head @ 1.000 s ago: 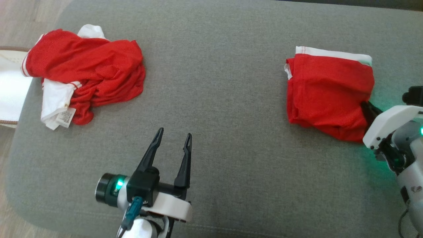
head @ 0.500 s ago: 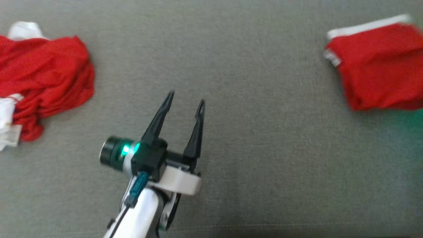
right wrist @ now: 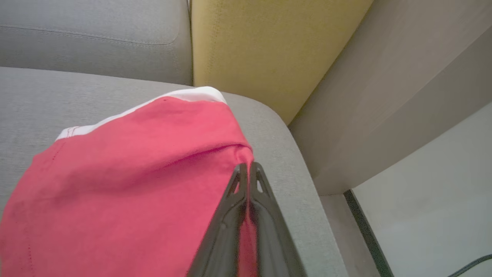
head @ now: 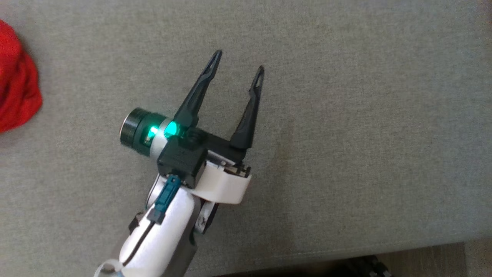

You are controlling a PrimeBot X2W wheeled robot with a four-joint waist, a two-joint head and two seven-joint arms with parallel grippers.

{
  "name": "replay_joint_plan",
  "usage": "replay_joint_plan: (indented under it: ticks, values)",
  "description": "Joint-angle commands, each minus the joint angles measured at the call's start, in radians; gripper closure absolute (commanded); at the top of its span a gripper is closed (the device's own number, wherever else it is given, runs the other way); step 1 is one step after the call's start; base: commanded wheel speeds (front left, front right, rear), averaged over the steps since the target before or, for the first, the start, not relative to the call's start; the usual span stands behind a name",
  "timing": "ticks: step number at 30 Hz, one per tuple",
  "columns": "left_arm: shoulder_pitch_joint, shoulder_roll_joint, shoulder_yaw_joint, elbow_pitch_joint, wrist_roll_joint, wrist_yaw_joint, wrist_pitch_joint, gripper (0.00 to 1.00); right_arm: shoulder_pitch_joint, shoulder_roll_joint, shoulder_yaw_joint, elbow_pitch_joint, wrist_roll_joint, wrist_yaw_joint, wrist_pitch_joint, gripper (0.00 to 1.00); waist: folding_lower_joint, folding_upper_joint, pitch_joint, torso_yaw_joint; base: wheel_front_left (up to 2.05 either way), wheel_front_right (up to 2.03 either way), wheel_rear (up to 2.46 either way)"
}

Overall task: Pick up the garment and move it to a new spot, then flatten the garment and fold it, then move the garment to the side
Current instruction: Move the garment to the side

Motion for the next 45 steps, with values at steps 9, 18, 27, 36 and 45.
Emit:
replay_joint_plan:
  ticks: [9, 18, 27, 36, 45]
  values:
    - [-0.054, -0.002, 0.003, -0.033, 0.0, 0.005, -0.005, 0.0, 0.01, -0.029, -0.111, -0.005, -0.107, 0.007, -0.037, 0.0, -0.0002, 0.0, 0.02, 0.024, 0.0, 0.0, 0.0]
    - [0.057, -0.002, 0.058, 0.006, -0.017, 0.028, -0.005, 0.0, 0.069, 0.206, -0.092, -0.05, -0.247, 0.007, -0.051, 0.0, -0.0002, 0.0, -0.19, 0.082, 0.0, 0.0, 0.0]
    - [0.194, 0.016, 0.174, 0.104, -0.041, 0.03, -0.005, 0.0, 0.183, 0.451, -0.055, -0.063, -0.245, 0.007, -0.159, 0.0, -0.0002, 0.0, -0.366, 0.13, 0.0, 0.0, 0.0]
    - [0.303, 0.015, 0.314, 0.127, -0.053, 0.017, -0.005, 0.0, 0.349, 0.658, -0.038, -0.087, -0.306, 0.007, -0.299, 0.0, -0.0002, 0.0, -0.517, 0.159, 0.0, 0.0, 0.0]
    - [0.421, 0.012, 0.383, 0.117, -0.04, -0.022, -0.005, 0.0, 0.598, 0.801, -0.099, -0.339, -0.385, 0.007, -0.304, 0.0, -0.0002, 0.0, -0.617, 0.15, 0.0, 0.0, 0.0]
